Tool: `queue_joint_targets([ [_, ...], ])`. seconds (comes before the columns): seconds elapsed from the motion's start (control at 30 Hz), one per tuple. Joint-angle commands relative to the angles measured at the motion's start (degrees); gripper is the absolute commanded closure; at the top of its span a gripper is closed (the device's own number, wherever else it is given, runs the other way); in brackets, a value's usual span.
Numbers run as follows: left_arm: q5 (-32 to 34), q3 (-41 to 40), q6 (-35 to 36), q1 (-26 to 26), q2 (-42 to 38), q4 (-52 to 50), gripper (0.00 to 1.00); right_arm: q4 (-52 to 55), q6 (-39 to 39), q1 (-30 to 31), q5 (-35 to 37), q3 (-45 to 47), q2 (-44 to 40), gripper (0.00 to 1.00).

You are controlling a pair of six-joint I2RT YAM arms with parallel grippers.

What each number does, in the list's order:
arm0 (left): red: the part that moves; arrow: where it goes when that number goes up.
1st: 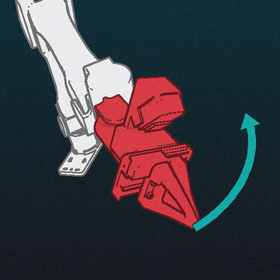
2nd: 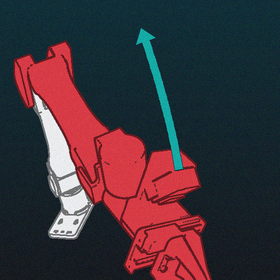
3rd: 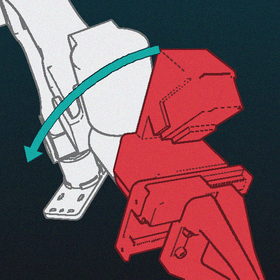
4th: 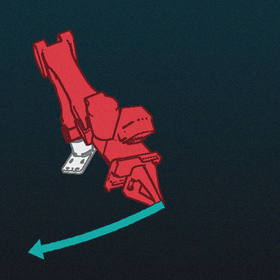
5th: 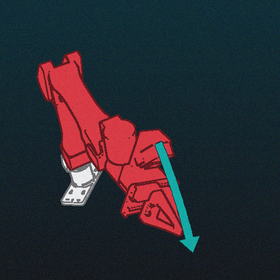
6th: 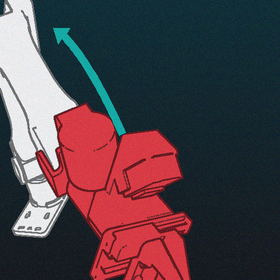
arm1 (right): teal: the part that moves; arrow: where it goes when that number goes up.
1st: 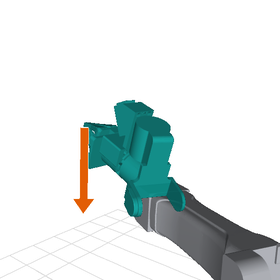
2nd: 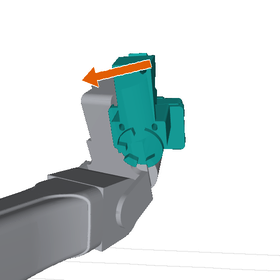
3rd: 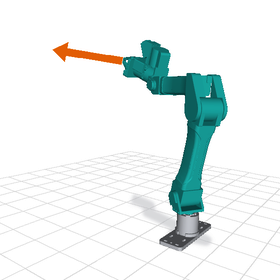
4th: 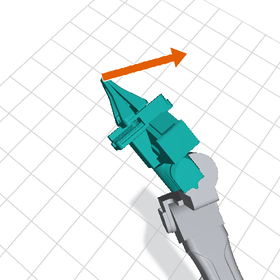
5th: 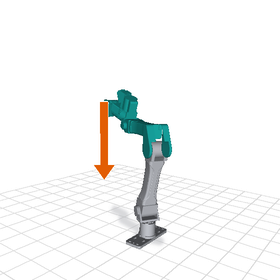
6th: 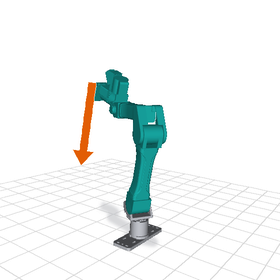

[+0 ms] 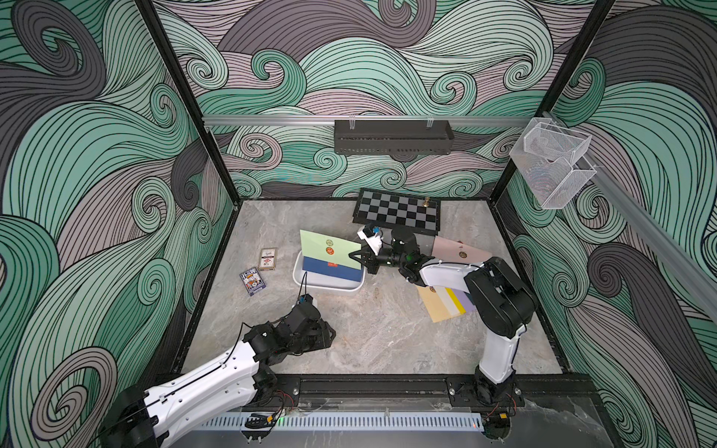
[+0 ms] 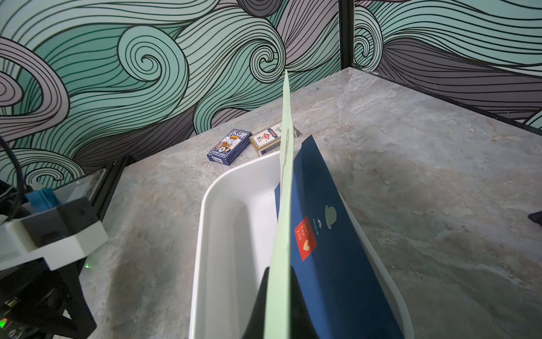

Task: Put the sealed envelopes into the storage box
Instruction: Pick up the envelope from the center of the board, then place the envelope in the storage box.

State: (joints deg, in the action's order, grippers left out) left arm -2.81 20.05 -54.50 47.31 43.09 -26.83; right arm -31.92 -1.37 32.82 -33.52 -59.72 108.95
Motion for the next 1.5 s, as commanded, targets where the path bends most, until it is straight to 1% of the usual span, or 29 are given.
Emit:
queue_joint_targets([
  [0.0,-0.26,-0.38,0.03,-0.64,0.75,1.08,0.45,-1.65,2.86,0.08,1.63,-1.37,1.97,1.00],
  [0.07,-0.35,-0.45,0.10,-0.64,1.12,1.25,0.46,-2.60,2.64,0.06,1.19,-1.39,3.07,1.00],
  [0.13,-0.49,-0.45,0.10,-0.73,1.27,1.34,0.46,-2.55,2.51,0.19,0.41,-1.86,4.00,0.97],
  [0.17,-0.53,-0.41,0.10,-0.73,1.29,1.34,0.46,-2.49,2.43,0.09,0.26,-1.97,4.33,0.94],
  [0.27,-0.53,-0.54,0.10,-0.80,1.34,1.43,0.46,-2.71,2.68,0.18,0.26,-1.62,4.26,0.74],
  [0.3,-0.60,-0.54,0.10,-0.82,1.29,1.43,0.46,-2.66,2.90,0.18,0.50,-1.37,4.00,0.69],
  [0.4,-0.70,-0.62,0.18,-0.90,1.37,1.52,0.45,-1.38,4.19,0.21,0.48,-0.98,3.15,0.62],
  [0.5,-0.73,-0.63,0.18,-0.97,1.38,1.60,0.45,-0.02,5.52,0.19,0.42,-0.65,2.05,0.63],
  [0.57,-0.84,-0.63,0.18,-0.99,1.56,1.76,0.45,0.62,5.89,0.07,1.30,-0.11,1.26,0.66],
  [0.63,-0.88,-0.54,0.26,-0.99,1.87,1.78,0.45,0.38,6.02,0.11,2.07,0.46,0.54,0.66],
  [0.7,-0.97,-0.45,0.27,-0.99,2.00,1.78,0.45,-0.91,5.24,0.09,2.57,1.09,-0.64,0.63],
  [0.77,-0.97,-0.22,0.35,-1.08,1.92,1.46,0.45,-0.02,4.05,0.16,2.67,0.53,-2.39,0.60],
  [0.83,-0.64,0.15,0.26,-1.16,1.45,0.51,0.45,5.96,3.10,0.35,4.73,-2.28,-3.46,0.59],
  [0.93,0.14,0.25,0.06,-1.64,0.17,-0.93,0.45,20.80,5.42,0.67,6.10,-9.36,-2.32,0.59],
  [1.0,0.69,0.23,-0.28,-2.47,-0.79,-2.57,0.46,27.02,7.97,1.55,10.13,-11.77,-2.43,0.56],
  [1.07,1.09,-0.05,-0.51,-3.50,-1.67,-3.61,0.46,30.48,11.74,3.27,15.81,-12.65,-3.33,0.49],
  [1.17,0.55,-0.62,-0.52,-5.19,-3.15,-4.11,0.46,37.44,17.35,5.83,21.85,-15.51,-3.13,0.45],
  [1.2,0.52,-0.85,-0.59,-5.74,-3.68,-4.49,0.46,41.31,18.58,6.60,23.33,-17.46,-2.67,0.46],
  [1.27,0.39,-1.28,-0.77,-6.71,-4.93,-5.04,0.46,46.88,19.04,7.49,23.26,-20.48,-2.25,0.52],
  [1.37,0.43,-2.15,-1.42,-8.00,-7.28,-6.10,0.46,48.83,17.64,8.20,19.40,-21.04,-2.86,0.60],
  [1.47,0.09,-3.08,-1.75,-9.28,-9.39,-6.39,0.46,48.34,14.73,8.38,19.23,-22.63,-1.83,0.61],
])
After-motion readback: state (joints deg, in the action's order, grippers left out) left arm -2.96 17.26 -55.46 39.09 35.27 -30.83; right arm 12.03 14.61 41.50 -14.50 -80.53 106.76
